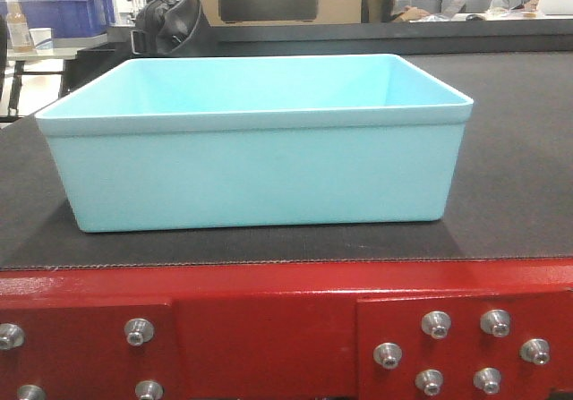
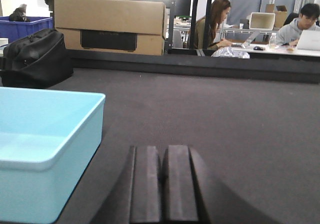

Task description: Fetch blue bin and place on conveyor start

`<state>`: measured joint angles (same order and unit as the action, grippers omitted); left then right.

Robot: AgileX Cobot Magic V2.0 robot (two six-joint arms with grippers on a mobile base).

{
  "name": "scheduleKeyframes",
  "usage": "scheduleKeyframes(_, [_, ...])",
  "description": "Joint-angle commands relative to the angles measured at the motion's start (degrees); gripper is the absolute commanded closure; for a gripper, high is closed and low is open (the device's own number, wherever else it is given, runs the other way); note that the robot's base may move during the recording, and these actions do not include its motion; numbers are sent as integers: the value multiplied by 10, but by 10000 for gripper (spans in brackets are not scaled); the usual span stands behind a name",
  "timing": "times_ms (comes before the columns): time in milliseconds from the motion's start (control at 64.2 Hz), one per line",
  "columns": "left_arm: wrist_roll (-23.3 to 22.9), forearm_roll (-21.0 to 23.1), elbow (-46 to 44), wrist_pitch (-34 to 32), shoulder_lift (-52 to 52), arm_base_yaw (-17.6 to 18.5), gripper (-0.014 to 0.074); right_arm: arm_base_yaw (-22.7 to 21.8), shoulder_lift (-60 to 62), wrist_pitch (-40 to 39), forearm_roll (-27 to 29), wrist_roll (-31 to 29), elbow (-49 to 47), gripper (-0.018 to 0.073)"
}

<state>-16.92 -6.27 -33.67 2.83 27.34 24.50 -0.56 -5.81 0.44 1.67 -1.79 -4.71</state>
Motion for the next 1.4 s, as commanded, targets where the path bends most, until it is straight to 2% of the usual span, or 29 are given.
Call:
scheduleKeyframes(0, [3, 1, -1, -7, -2, -2, 707, -4, 30, -9, 3, 8, 27, 726])
scheduleKeyframes(140, [3, 1, -1, -7, -2, -2, 707, -13, 58, -31, 2, 8, 47, 726])
scheduleKeyframes(218, [3, 1, -1, -7, -2, -2, 707, -23, 58, -4, 2, 8, 47, 726])
scheduleKeyframes(1231, [3, 0, -1, -6, -2, -2, 707, -23, 58, -9, 2, 8, 47, 726])
scheduleKeyframes(1386, [13, -58, 8, -5, -4, -27, 707, -23, 58, -9, 2, 8, 47, 726])
